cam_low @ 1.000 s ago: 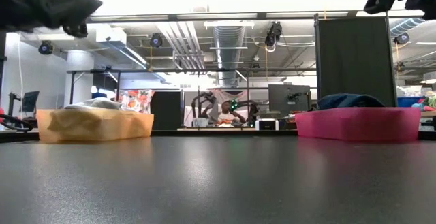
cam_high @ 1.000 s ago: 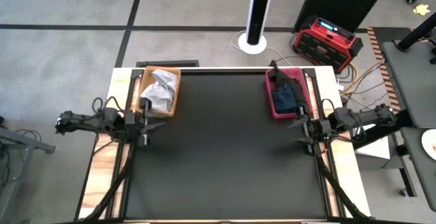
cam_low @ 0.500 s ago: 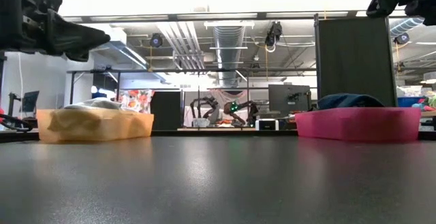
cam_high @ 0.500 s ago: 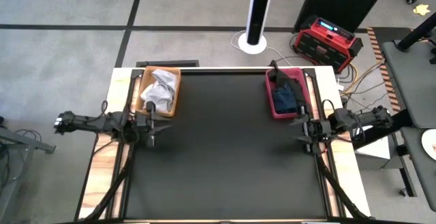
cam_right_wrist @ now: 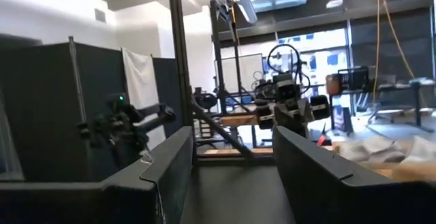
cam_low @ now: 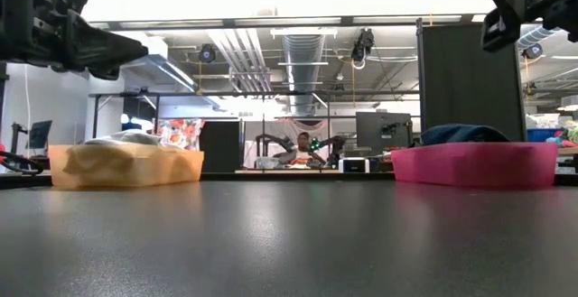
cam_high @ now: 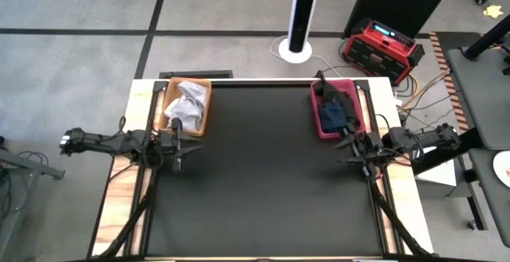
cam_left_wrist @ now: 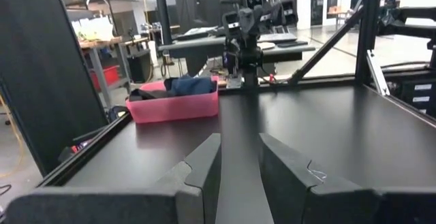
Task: Sort towels by color in basket
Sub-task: Return to Home Position
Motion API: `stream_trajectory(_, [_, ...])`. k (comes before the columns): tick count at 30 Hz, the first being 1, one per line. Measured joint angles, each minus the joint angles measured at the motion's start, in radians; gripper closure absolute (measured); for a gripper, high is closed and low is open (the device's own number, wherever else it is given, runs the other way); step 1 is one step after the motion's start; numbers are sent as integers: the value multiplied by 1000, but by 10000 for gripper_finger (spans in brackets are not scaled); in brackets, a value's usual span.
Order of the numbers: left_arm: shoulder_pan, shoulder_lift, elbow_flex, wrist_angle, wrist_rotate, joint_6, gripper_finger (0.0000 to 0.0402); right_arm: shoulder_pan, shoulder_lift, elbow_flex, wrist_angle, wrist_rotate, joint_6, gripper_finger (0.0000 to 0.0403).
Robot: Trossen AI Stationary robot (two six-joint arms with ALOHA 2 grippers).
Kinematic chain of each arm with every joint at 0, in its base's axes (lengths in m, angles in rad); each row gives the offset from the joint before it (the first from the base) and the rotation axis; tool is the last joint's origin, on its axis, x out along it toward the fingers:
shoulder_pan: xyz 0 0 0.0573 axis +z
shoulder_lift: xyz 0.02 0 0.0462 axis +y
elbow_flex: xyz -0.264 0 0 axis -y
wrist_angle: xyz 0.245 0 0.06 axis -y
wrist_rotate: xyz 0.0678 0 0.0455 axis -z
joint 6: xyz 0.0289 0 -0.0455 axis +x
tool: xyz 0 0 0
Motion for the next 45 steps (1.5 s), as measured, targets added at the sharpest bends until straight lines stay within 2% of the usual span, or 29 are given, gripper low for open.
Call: stream_trajectory(45, [0, 103, 0, 1, 0, 0, 319, 0, 5, -1, 1, 0, 35, 207])
